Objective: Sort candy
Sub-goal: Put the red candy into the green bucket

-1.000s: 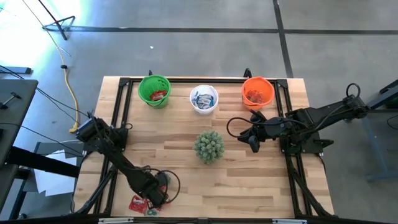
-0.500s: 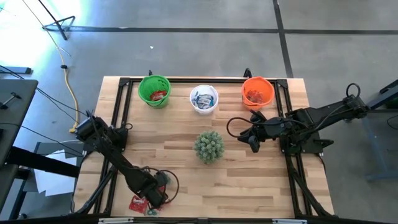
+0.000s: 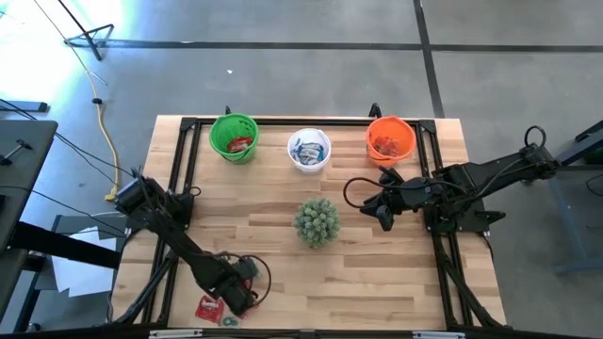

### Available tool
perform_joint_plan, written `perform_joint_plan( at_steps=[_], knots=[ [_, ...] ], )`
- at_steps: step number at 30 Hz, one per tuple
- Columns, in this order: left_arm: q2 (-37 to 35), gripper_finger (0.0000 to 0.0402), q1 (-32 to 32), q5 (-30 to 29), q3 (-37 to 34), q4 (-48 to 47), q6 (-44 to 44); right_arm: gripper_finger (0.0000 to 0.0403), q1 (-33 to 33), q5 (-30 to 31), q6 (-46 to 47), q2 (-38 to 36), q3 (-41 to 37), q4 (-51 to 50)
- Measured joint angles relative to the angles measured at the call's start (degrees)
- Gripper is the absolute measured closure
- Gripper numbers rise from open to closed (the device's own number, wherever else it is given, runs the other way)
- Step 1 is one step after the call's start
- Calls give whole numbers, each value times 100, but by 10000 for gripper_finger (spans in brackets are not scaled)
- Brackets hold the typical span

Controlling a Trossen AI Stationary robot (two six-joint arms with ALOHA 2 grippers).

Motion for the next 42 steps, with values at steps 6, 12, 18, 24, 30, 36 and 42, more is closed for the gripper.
perform_joint_plan(
  at_steps=[6,12,18,24,30,36,42],
  knots=[
    [382,259,-37,2,-88,298,-108,237,-1,-1,0,0,0,0],
    [479,262,-37,-101,-77,335,-121,237,0,-2,0,-2,0,-2],
    [456,317,51,-172,-85,337,-51,237,-1,-2,-1,-2,0,-4],
    [381,391,189,-156,-79,346,-11,237,0,-2,0,-2,0,-4],
    [0,391,450,-613,-150,98,-43,237,-1,-2,-1,-2,0,-4],
    [-577,393,653,-666,-140,-40,-212,237,-1,0,1,-2,0,-4],
    [-1340,394,787,-960,-129,-129,-486,237,0,-2,0,-2,0,-4]
  ],
)
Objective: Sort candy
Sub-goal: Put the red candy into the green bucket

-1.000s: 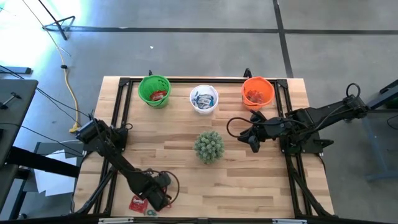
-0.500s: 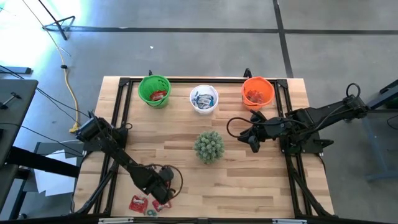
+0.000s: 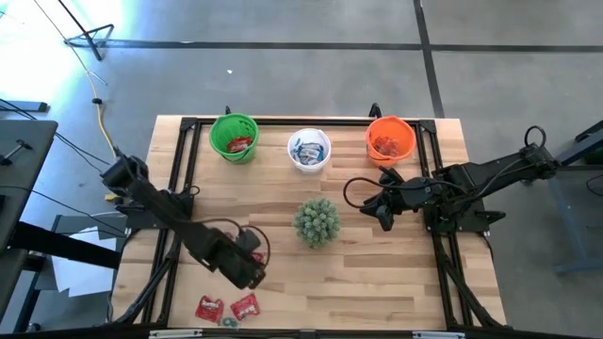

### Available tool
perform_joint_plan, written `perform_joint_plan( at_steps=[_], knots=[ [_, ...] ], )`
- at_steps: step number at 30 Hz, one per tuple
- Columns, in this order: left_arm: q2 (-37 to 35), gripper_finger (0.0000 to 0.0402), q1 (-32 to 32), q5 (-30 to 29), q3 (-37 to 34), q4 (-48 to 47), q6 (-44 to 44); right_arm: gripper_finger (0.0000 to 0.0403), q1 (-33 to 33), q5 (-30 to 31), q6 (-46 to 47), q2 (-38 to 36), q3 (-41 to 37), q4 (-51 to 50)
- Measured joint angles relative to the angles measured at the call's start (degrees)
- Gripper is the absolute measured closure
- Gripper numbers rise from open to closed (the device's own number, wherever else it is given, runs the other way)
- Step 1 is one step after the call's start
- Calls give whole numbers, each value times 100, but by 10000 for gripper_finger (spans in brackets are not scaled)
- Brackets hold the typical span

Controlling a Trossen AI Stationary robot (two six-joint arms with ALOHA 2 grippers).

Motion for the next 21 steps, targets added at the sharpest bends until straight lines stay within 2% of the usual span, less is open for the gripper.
perform_joint_plan(
  at_steps=[7,11,17,21],
  knots=[
    [-1005,394,72,-1246,4,27,-178,237,2,-1,0,0,0,-2],
    [-1581,394,70,-2218,9,18,10,237,0,-1,2,0,0,-1],
    [-2416,394,96,-3912,17,-194,989,237,0,2,0,0,0,0],
    [-2843,394,316,-4628,17,-506,1905,237,0,0,0,0,0,0]
  ],
)
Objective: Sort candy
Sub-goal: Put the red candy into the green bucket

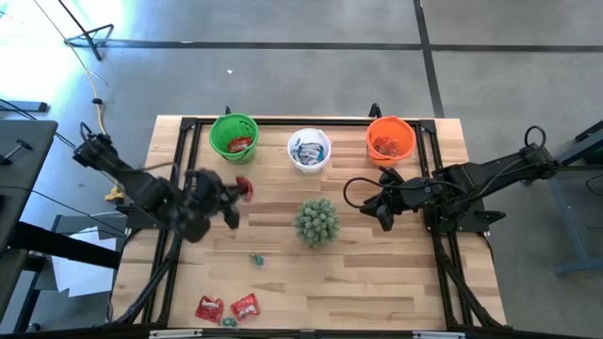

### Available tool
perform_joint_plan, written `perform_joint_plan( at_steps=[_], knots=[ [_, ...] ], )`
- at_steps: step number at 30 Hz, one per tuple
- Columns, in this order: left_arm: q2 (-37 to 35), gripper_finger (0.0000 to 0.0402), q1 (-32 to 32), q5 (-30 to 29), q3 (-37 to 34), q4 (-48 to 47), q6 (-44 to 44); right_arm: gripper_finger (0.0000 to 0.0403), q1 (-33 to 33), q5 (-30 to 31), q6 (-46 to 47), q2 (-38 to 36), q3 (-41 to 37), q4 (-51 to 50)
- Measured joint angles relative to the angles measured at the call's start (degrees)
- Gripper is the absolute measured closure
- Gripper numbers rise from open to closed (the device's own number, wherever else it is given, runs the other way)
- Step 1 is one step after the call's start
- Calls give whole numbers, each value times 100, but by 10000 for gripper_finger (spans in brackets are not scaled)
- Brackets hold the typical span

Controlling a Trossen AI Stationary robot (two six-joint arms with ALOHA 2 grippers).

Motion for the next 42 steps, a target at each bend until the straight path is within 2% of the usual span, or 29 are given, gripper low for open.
perform_joint_plan(
  at_steps=[6,11,16,19,23,32,37,42],
  knots=[
    [-571,394,791,-121,0,-440,727,237,0,2,0,0,0,0],
    [-882,394,1556,-108,0,-425,1530,237,2,-1,-1,2,0,-2],
    [-950,394,2348,170,0,-424,2249,237,0,-1,2,2,0,0],
    [-935,394,2938,540,0,-424,2608,237,0,1,-1,2,0,0],
    [-796,394,3831,1225,0,-423,2963,237,2,1,1,2,0,0],
    [-316,394,5482,2058,2,-324,3115,237,2,1,0,2,0,0],
    [106,394,6084,2231,2,-326,3596,237,2,0,1,2,0,0],
    [501,394,6421,2532,2,-295,3842,237,2,0,2,0,0,0]
  ],
)
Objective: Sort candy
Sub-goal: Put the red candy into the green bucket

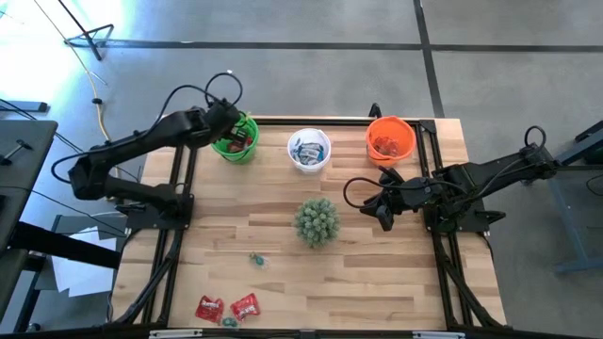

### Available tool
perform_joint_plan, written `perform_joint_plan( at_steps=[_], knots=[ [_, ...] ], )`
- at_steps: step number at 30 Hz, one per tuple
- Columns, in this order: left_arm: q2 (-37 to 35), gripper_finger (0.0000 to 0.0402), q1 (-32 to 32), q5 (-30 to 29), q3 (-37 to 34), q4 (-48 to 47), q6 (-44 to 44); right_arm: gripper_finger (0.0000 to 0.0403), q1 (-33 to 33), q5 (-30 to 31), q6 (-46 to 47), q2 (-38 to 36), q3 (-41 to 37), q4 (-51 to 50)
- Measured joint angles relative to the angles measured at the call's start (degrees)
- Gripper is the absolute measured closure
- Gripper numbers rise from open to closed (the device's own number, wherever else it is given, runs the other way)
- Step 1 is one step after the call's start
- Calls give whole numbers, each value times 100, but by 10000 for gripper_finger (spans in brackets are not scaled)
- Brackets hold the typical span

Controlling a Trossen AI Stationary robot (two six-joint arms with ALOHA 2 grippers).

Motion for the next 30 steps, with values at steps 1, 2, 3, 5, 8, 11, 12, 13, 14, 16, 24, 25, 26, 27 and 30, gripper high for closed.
perform_joint_plan(
  at_steps=[1,2,3,5,8,11,12,13,14,16,24,25,26,27,30],
  knots=[
    [63,394,34,61,0,27,37,237,-2,0,-1,1,0,0],
    [119,394,61,105,0,86,68,238,-1,2,-1,1,0,0],
    [166,394,67,134,0,145,73,237,0,0,0,2,0,0],
    [229,394,67,137,0,192,54,237,-1,2,-1,2,0,0],
    [232,388,64,137,0,275,-8,237,-2,0,0,2,0,0],
    [174,361,64,63,0,341,-214,237,-2,2,-1,2,0,0],
    [150,347,64,0,0,370,-218,237,-2,2,-1,1,0,0],
    [129,333,64,-42,0,380,-217,237,0,0,0,2,0,0],
    [115,318,64,-64,0,378,-218,237,0,0,-1,2,0,0],
    [91,291,64,-77,0,375,-216,237,-1,1,-1,2,0,0],
    [-125,258,-30,1033,0,-49,-93,237,0,2,0,2,0,0],
    [-180,259,-86,1416,1,-183,-177,237,-2,2,0,2,0,0],
    [-242,261,-168,1836,0,-346,-219,237,0,0,-2,2,0,0],
    [-310,262,-270,2267,0,-539,-169,237,-1,1,-1,1,0,0],
    [-498,265,-729,3665,-10,-1151,485,237,0,2,0,2,0,0]
  ],
)
